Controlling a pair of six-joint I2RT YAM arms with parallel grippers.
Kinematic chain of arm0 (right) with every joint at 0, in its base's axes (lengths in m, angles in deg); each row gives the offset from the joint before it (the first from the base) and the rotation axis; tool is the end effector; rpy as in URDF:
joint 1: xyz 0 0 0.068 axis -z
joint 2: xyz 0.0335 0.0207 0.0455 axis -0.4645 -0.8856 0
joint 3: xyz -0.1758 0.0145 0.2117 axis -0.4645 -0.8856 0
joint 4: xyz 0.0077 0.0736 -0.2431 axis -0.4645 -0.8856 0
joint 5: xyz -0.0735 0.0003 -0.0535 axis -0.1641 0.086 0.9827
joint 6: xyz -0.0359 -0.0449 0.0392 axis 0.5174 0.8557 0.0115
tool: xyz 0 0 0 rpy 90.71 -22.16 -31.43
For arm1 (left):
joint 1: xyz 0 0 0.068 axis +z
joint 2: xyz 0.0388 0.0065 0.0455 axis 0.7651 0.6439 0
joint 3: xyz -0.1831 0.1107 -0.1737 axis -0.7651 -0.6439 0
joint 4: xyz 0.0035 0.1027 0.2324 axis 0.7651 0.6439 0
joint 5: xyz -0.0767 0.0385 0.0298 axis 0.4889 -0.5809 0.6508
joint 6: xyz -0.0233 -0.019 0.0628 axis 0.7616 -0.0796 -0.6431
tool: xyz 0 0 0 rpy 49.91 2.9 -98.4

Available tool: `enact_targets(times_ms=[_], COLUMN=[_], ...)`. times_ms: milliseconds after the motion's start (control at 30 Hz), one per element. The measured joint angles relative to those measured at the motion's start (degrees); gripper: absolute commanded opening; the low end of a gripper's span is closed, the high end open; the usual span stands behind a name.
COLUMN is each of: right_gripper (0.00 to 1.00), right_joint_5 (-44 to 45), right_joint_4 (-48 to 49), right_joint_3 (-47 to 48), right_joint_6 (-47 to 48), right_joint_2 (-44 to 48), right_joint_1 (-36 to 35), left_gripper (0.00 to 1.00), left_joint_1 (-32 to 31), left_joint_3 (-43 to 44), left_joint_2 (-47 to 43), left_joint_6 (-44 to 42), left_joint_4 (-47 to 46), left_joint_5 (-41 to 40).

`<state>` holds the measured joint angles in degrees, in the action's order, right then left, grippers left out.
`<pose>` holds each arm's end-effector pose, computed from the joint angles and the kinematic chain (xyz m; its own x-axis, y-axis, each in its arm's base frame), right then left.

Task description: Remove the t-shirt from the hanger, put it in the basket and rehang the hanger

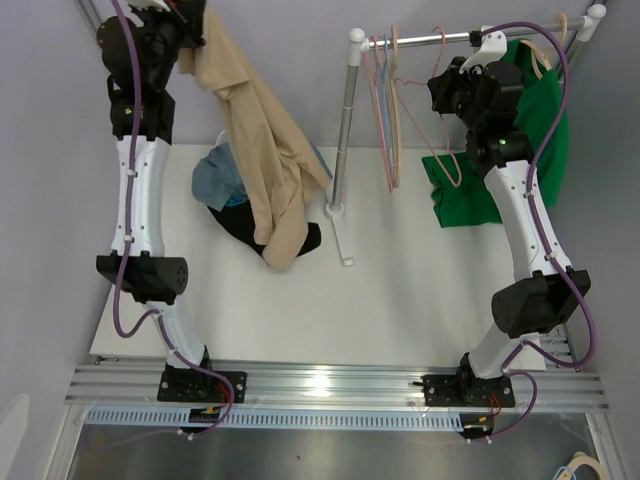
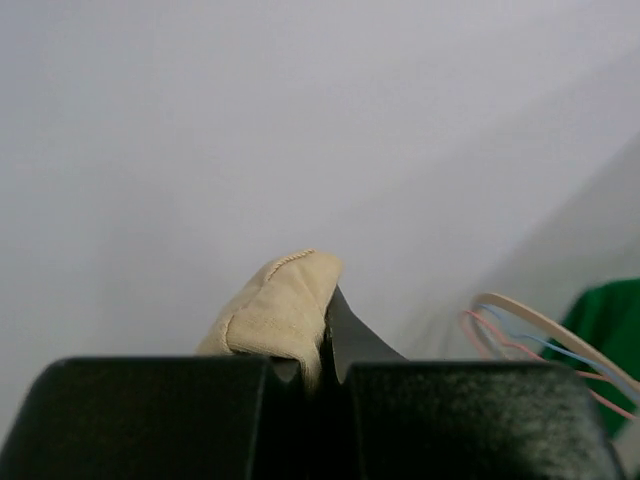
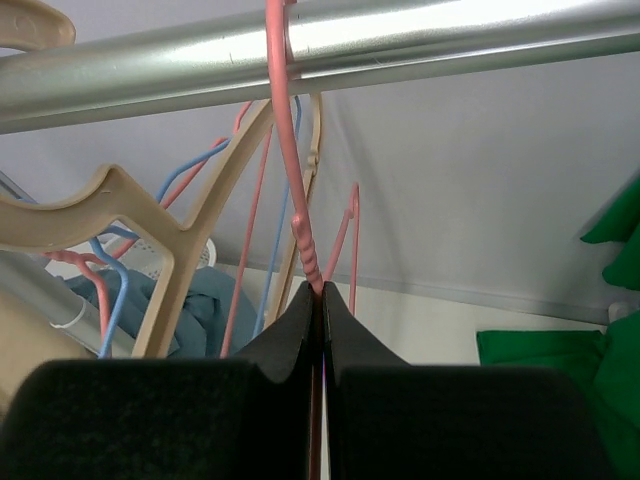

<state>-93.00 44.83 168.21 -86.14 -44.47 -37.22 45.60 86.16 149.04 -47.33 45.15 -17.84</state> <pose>0.3934 0.0726 0.4888 -0.0497 0.1256 -0.9908 -0.2729 0.9526 0.1344 0.3932 -0.0437 0.5900 0.2944 -0.2681 -0.9173 0.3869 0.9111 -0.1422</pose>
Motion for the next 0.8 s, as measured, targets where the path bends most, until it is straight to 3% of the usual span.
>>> enact_targets(times_ms=[233,367,567,700,800], right_gripper=[0.0,0.0,0.0,0.0,0.0], right_joint_5=[-0.3,-0.4,-0.4,-0.5,-0.7], right_joint_4=[0.1,0.1,0.5,0.6,0.8], right_joint_3=[0.0,0.0,-0.2,-0.3,-0.4], right_joint_6=[0.0,-0.4,-1.0,-1.3,-1.4], right_joint_2=[0.0,0.0,0.0,-0.3,-0.4], right_joint_1=[0.0,0.0,-0.7,-1.6,-2.5], left_gripper=[0.01,0.01,0.01,0.01,0.01], left_joint_1=[10.2,12.0,9.5,4.6,1.7], left_joint_3=[-0.6,-6.7,-25.3,-40.0,-43.3], left_joint_2=[4.4,4.7,4.3,3.9,4.9], left_joint_6=[2.9,6.0,9.9,11.0,14.3], left_joint_4=[-7.5,-11.5,-16.5,-16.9,-13.8], left_joint_5=[0.8,3.6,10.2,8.3,8.5])
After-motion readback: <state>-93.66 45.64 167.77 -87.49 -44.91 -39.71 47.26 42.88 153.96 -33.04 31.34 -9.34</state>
